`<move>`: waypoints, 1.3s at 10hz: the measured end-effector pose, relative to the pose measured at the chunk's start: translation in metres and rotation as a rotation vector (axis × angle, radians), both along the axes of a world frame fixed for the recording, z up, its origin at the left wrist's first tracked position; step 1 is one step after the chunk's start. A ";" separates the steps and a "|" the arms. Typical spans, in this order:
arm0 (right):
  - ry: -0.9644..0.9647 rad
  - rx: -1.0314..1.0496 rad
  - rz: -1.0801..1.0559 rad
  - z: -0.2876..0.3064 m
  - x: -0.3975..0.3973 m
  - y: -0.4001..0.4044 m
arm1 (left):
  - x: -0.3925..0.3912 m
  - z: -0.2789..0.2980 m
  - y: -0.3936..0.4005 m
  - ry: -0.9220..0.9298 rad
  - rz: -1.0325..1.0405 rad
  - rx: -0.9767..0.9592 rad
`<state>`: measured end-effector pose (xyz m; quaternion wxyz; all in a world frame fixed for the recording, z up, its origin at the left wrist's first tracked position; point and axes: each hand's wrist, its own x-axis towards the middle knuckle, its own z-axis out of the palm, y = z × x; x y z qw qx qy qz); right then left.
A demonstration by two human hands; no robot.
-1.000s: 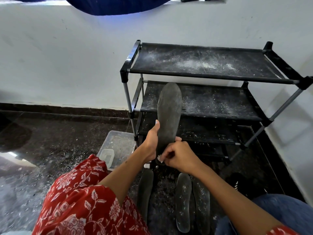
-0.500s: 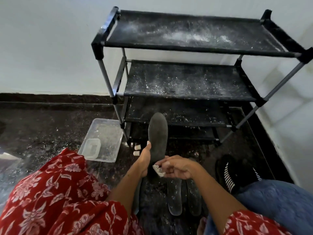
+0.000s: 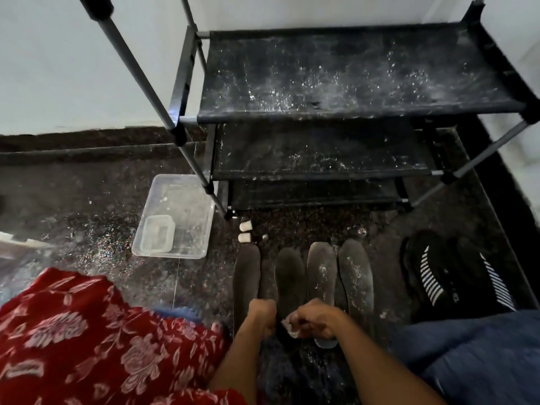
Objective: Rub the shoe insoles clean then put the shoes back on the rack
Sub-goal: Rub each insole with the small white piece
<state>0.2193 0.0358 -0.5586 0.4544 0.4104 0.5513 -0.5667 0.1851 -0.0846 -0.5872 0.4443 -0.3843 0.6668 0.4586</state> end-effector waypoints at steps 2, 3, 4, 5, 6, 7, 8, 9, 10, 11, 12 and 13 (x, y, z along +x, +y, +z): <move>0.020 0.060 0.036 -0.021 -0.006 -0.012 | 0.019 -0.047 -0.013 0.039 0.056 -0.157; 0.029 0.086 0.108 -0.031 -0.004 -0.015 | 0.028 -0.055 -0.017 0.059 0.027 -0.169; 0.015 0.087 0.102 -0.043 0.000 -0.020 | 0.031 -0.040 -0.018 0.093 -0.004 -0.183; 0.026 0.096 0.098 -0.049 0.002 -0.025 | 0.032 -0.042 -0.018 0.131 -0.017 -0.230; 0.038 0.103 0.073 -0.050 0.002 -0.028 | 0.032 -0.047 -0.020 0.111 -0.005 -0.264; 0.044 0.107 0.071 -0.052 0.002 -0.030 | 0.035 -0.051 -0.020 0.095 -0.011 -0.273; 0.046 0.100 0.077 -0.052 0.003 -0.030 | 0.035 -0.050 -0.018 0.091 -0.005 -0.272; 0.054 0.109 0.053 -0.053 0.004 -0.030 | 0.036 -0.047 -0.016 0.096 -0.018 -0.293; 0.056 0.116 0.042 -0.053 0.005 -0.033 | 0.036 -0.043 -0.016 0.098 -0.050 -0.331; 0.059 0.138 0.038 -0.052 0.004 -0.032 | 0.036 -0.042 -0.017 0.093 -0.069 -0.350; 0.068 0.157 0.030 -0.050 0.004 -0.028 | 0.037 -0.041 -0.017 0.096 -0.077 -0.365; 0.065 0.170 0.012 -0.049 0.005 -0.028 | 0.036 -0.039 -0.014 0.107 -0.099 -0.397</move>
